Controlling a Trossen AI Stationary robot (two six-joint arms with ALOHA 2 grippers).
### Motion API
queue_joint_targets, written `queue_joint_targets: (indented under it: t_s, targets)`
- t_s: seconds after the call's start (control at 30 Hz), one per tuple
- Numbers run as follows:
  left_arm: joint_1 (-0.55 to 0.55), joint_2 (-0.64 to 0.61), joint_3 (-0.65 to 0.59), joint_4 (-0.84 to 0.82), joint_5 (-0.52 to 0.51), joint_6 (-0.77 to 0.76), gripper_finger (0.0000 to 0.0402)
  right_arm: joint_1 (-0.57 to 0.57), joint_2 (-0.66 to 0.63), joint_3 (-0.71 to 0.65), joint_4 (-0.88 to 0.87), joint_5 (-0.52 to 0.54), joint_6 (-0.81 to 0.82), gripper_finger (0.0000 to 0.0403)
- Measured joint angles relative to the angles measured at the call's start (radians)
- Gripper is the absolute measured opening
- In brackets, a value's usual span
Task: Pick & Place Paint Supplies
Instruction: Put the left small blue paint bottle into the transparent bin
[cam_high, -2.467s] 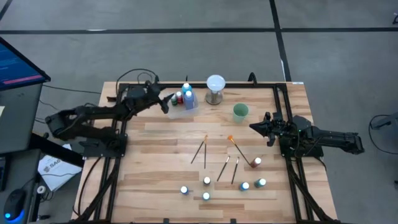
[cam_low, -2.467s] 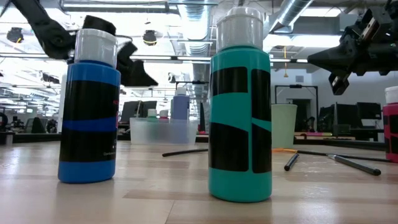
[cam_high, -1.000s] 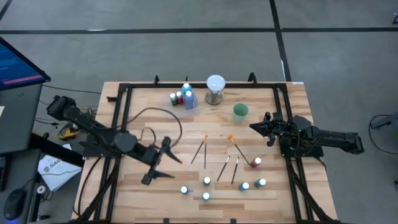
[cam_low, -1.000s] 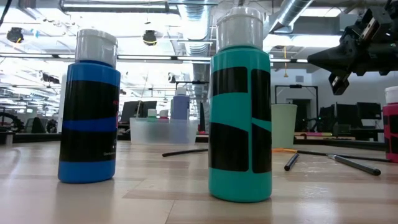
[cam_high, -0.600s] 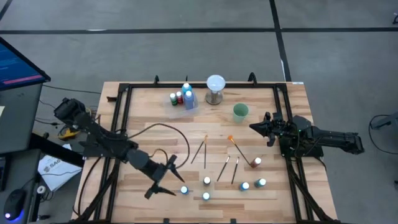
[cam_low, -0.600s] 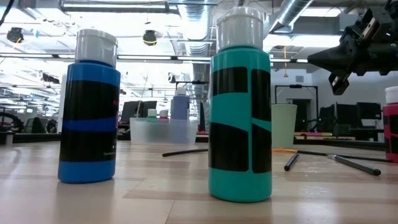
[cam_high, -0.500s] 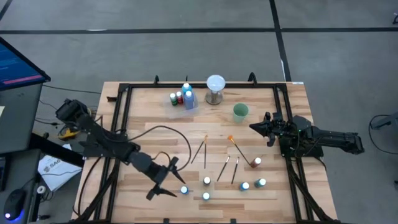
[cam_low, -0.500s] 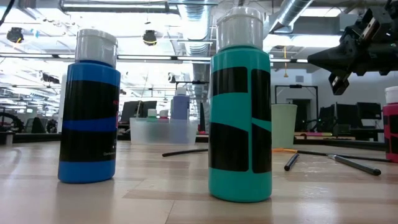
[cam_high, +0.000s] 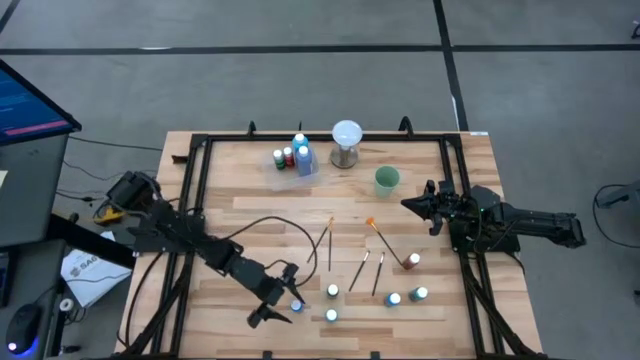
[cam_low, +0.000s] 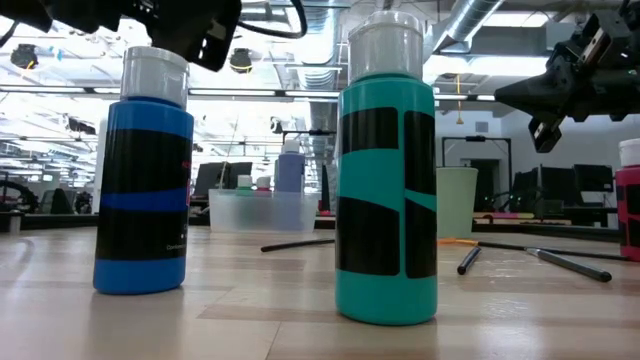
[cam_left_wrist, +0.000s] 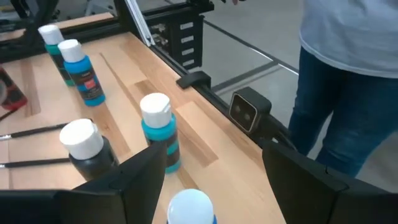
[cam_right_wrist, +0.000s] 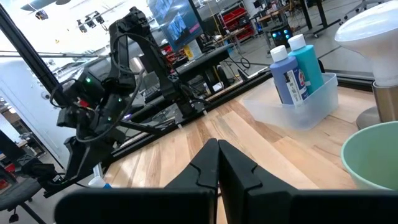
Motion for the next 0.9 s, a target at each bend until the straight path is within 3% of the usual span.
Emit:
queue_joint_targets:
  t_s: [0.23,0.6,0.9]
  targets:
    - [0.005,0.054,-0.017,0.033,0.002,-0.002,0.0263,0.0,0.0,0.0,0.0,0.0,0.0,0.0]
    - [0.017,0.068,-0.12,0.244,0.005,-0.052,0.0263,-0.001,0.0,0.0,0.0,0.0,0.0,0.0]
    - [0.039,0.068,-0.149,0.272,0.007,-0.027,0.0261,-0.001,0.0,0.0,0.0,0.0,0.0,0.0]
